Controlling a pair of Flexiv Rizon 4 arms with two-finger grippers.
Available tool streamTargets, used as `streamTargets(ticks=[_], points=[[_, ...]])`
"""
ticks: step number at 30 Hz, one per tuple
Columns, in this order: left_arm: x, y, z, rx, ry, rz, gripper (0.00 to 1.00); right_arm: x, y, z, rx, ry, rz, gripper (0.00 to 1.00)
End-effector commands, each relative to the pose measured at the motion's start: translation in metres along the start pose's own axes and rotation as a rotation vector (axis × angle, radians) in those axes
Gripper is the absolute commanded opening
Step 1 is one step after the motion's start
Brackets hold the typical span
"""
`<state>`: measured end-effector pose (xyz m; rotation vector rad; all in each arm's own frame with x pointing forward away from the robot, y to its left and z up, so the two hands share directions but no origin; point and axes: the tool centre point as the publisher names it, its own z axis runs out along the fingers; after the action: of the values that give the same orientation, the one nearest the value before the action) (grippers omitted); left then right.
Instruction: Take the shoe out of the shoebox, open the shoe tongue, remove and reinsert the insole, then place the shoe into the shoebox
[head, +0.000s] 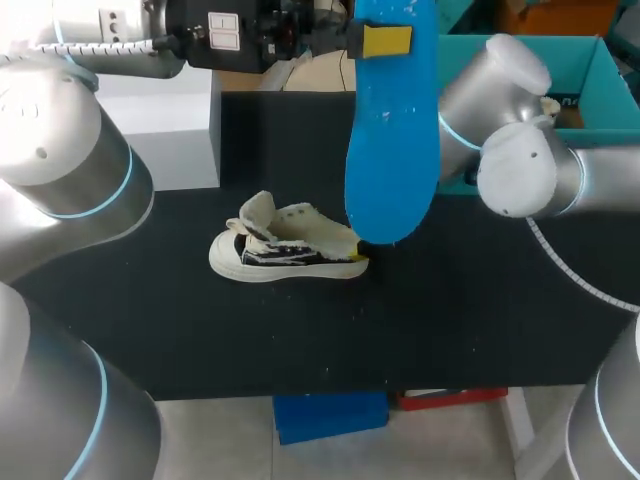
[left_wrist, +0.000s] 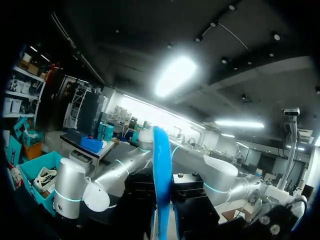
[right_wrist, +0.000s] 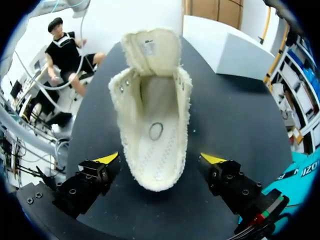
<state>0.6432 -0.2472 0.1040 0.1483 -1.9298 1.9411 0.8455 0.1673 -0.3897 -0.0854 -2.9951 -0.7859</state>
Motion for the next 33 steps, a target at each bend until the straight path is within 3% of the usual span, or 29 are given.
streamTargets(ticks=[1, 10, 16, 33], points=[[0.001, 0.0, 0.0, -0.001, -0.004, -0.001, 0.0, -0.002, 0.012, -0.001, 0.37, 0.003, -0.002, 1.0], [0.001, 0.0, 0.0, -0.001, -0.004, -0.001, 0.0, -0.009, 0.021, 0.004, 0.523, 0.01, -0.028, 1.0], [0.001, 0.0, 0.0, -0.001, -0.004, -0.001, 0.0, -0.007, 0.023, 0.01, 0.583, 0.017, -0.039, 1.0], [0.001, 0.0, 0.0, -0.001, -0.004, -0.001, 0.0, 0.008, 0.017, 0.022, 0.586, -0.015, -0.012, 1.0]])
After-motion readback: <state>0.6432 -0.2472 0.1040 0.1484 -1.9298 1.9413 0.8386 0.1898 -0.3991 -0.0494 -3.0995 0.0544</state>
